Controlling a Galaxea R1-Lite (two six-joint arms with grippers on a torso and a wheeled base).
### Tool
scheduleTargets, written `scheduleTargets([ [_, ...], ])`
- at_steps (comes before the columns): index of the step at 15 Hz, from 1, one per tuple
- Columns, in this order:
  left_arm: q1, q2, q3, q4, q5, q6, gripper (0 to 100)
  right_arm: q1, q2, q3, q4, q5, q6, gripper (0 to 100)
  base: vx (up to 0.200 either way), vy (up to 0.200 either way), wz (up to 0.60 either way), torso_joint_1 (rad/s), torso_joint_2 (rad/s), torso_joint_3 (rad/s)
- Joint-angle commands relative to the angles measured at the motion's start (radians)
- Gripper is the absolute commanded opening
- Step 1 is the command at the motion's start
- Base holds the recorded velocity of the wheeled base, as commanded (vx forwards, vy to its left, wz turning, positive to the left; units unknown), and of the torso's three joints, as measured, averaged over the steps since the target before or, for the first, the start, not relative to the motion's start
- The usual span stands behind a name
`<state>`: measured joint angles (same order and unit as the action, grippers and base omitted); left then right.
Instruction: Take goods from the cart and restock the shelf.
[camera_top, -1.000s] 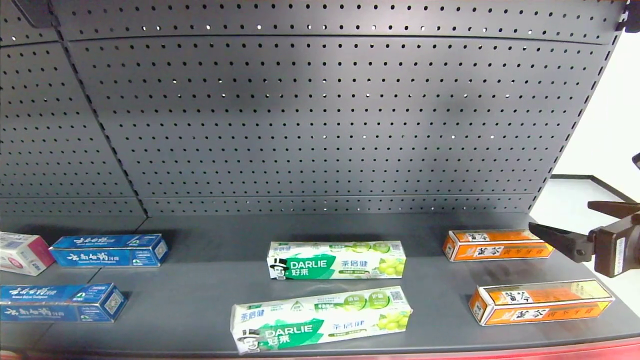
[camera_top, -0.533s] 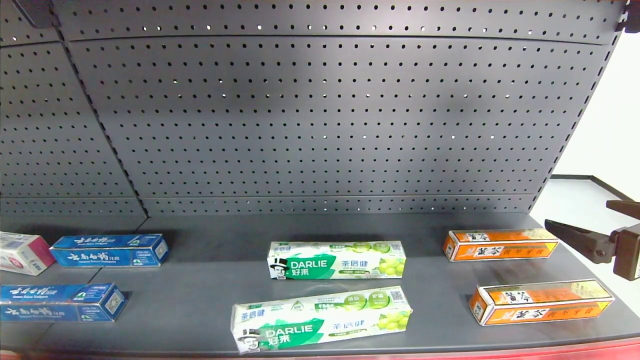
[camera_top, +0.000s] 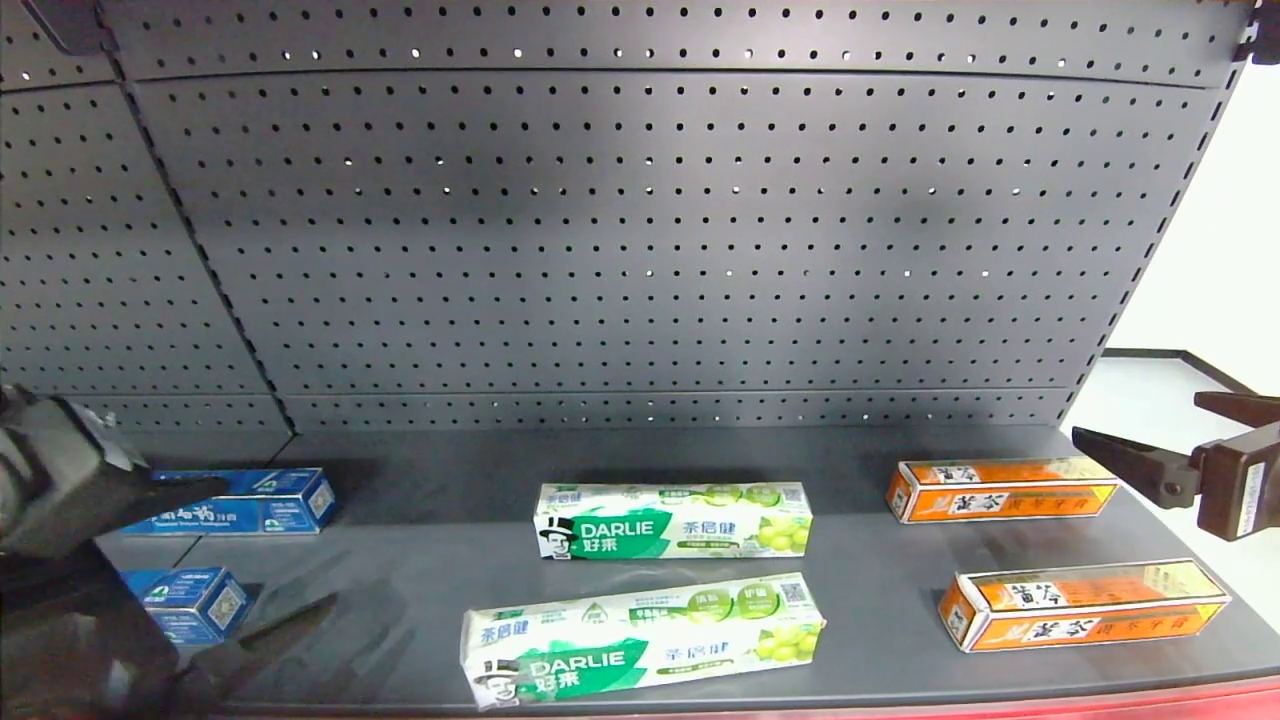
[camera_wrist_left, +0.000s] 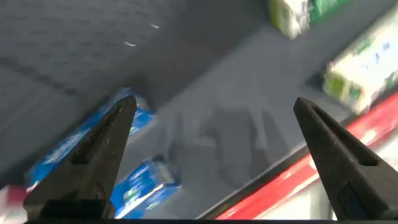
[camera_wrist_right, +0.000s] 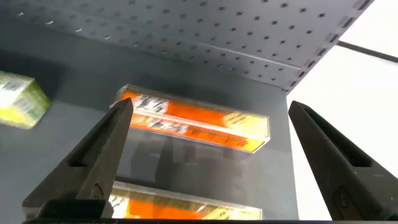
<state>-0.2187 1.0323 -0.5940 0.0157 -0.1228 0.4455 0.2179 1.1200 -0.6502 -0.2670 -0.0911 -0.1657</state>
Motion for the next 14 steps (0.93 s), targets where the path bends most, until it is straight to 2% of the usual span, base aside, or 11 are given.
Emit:
scheduleTargets([
  [1,-0.011,0.084,0.023,-0.002,-0.001,0.024,100,-0.012,0.047,-0.005,-0.004,0.001,-0.001,100,0.000,0.000,0.00,0.000,0.00,0.000],
  [2,-0.039,0.107,0.043,-0.005,-0.003,0.035,100,-0.012,0.053,0.000,-0.006,0.002,-0.001,100,0.000,0.000,0.00,0.000,0.00,0.000],
  [5,-0.106,0.147,0.046,-0.005,0.002,0.036,100,-0.015,0.052,0.001,-0.004,0.002,-0.003,100,0.000,0.000,0.00,0.000,0.00,0.000],
  [8,-0.146,0.212,0.026,-0.007,0.002,0.039,100,-0.035,0.055,0.001,-0.004,0.004,-0.001,100,0.000,0.000,0.00,0.000,0.00,0.000],
  [11,-0.162,0.264,0.005,-0.008,0.002,0.101,100,-0.037,0.053,0.001,-0.004,0.004,-0.001,100,0.000,0.000,0.00,0.000,0.00,0.000],
  [12,-0.163,0.278,-0.004,-0.008,0.002,0.113,100,-0.037,0.053,0.001,-0.004,0.004,-0.001,100,0.000,0.000,0.00,0.000,0.00,0.000],
  [14,-0.163,0.302,-0.027,-0.008,0.002,0.116,100,-0.037,0.053,0.003,-0.004,0.004,-0.001,100,0.000,0.000,0.00,0.000,0.00,0.000],
])
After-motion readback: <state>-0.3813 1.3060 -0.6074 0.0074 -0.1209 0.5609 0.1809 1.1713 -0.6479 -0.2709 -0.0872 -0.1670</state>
